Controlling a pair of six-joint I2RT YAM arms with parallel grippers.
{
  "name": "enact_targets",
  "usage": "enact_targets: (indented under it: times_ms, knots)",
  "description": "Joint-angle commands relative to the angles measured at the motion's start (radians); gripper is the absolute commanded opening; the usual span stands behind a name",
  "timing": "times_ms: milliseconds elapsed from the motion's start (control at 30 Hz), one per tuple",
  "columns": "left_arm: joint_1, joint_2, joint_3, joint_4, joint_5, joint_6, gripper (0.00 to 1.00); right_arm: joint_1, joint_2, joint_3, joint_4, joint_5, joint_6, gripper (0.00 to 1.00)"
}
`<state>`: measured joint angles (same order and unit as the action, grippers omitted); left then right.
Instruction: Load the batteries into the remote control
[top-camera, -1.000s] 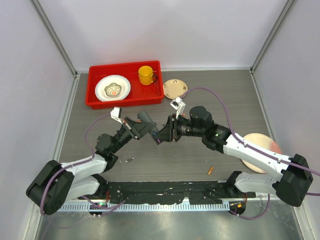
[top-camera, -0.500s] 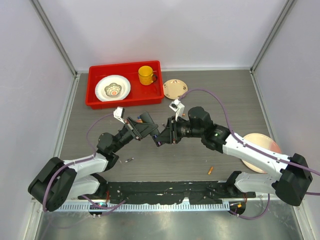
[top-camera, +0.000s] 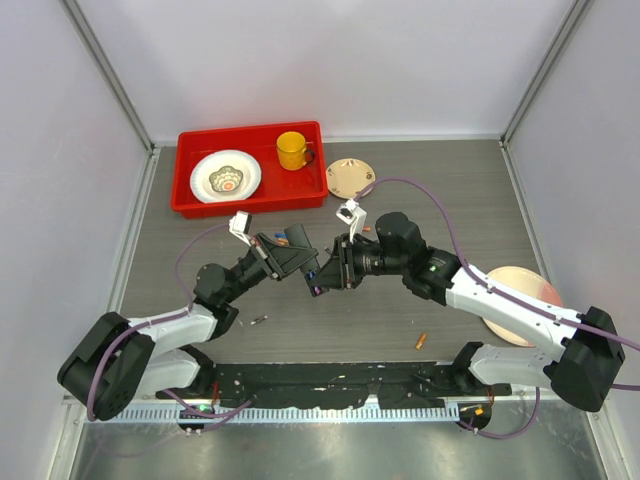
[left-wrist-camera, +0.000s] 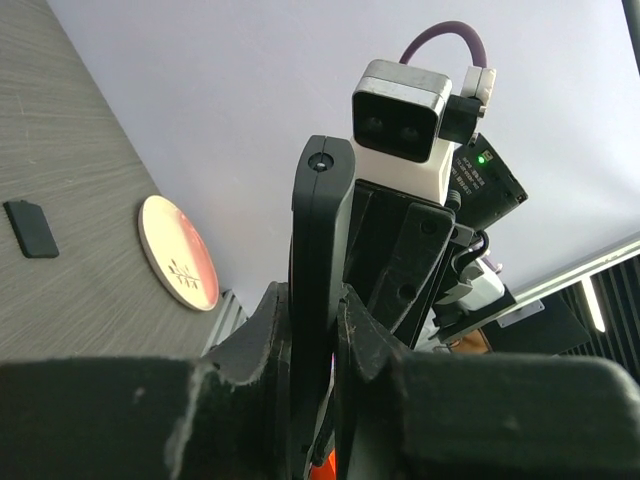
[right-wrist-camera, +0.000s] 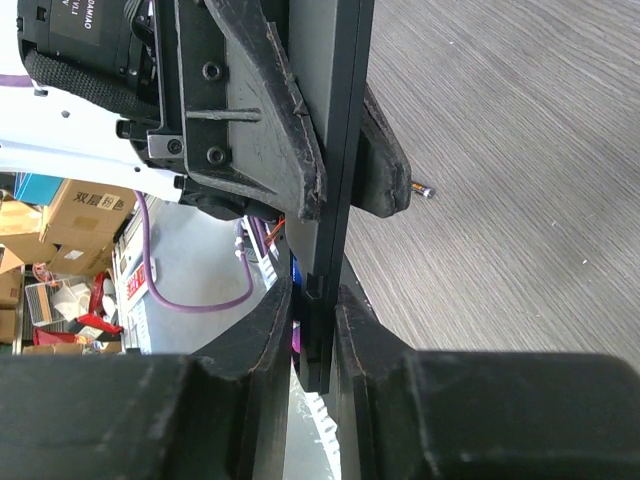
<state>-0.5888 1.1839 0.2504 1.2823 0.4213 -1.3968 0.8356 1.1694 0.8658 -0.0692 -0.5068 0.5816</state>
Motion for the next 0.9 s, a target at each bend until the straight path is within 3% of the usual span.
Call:
enact_targets:
  times_ms: [0,300,467,867]
  knots:
    - [-0.02,-0.004,0.044,0.264,0.002,-0.038,0.0,0.0,0.009,0.021,-0.023,0.05,-0.06,0.01]
    - [-0.042,-0.01,0.035,0.246,-0.072,-0.016,0.0,0.0,0.016,0.022,-0.046,0.086,-0.068,0.02]
    - [-0.043,-0.003,0.035,0.242,-0.078,-0.008,0.0,0.002,0.016,0.032,-0.057,0.09,-0.063,0.16]
    - [-0.045,0.005,0.023,0.23,-0.085,0.01,0.0,0.0,-0.002,0.045,-0.044,0.08,-0.029,0.37]
